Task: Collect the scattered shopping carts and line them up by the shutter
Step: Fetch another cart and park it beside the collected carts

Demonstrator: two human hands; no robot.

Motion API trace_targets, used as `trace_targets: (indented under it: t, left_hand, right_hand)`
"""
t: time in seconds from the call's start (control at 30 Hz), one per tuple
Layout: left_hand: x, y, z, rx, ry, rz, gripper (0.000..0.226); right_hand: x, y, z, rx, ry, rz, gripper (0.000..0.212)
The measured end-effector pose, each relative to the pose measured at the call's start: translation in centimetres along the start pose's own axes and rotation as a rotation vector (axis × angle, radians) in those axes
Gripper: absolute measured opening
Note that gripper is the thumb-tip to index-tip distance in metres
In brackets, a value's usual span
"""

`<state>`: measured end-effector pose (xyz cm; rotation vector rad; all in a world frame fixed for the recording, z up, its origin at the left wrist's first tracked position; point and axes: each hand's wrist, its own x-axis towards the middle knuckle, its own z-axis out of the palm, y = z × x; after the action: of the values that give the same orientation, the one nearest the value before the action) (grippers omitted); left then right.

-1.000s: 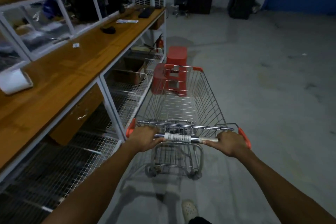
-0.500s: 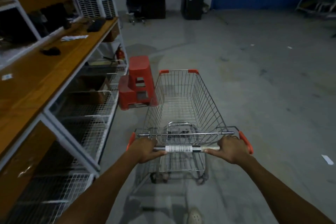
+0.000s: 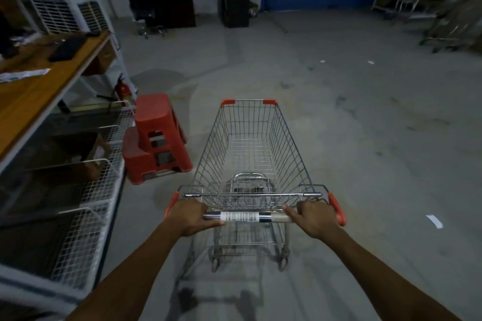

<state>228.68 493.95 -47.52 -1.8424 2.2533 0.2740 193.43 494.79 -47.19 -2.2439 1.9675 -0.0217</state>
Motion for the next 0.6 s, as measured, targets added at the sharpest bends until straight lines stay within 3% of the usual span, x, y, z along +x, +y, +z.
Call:
trace_targets:
  t: [0.17,0.43,0.6]
  left_hand:
    - [6.7,0.3,-1.6,0.030,0.045,0.003,0.109]
    - [18.4,-1.9,-5.3,-0.058,0.175,0.075,0.084]
    - [26.9,-5.5,-8.2,-0.067,0.264,0.126,0.114]
  right_hand:
    - [6.0,2.1,0.8,-0.156,0.023,0.122,0.075]
    - [16.4,2.9,-0.1,-0.137,0.027,0.238,0.091]
    - [24.2,1.7,-0.1,-0.126,0.002,0.286,0.089]
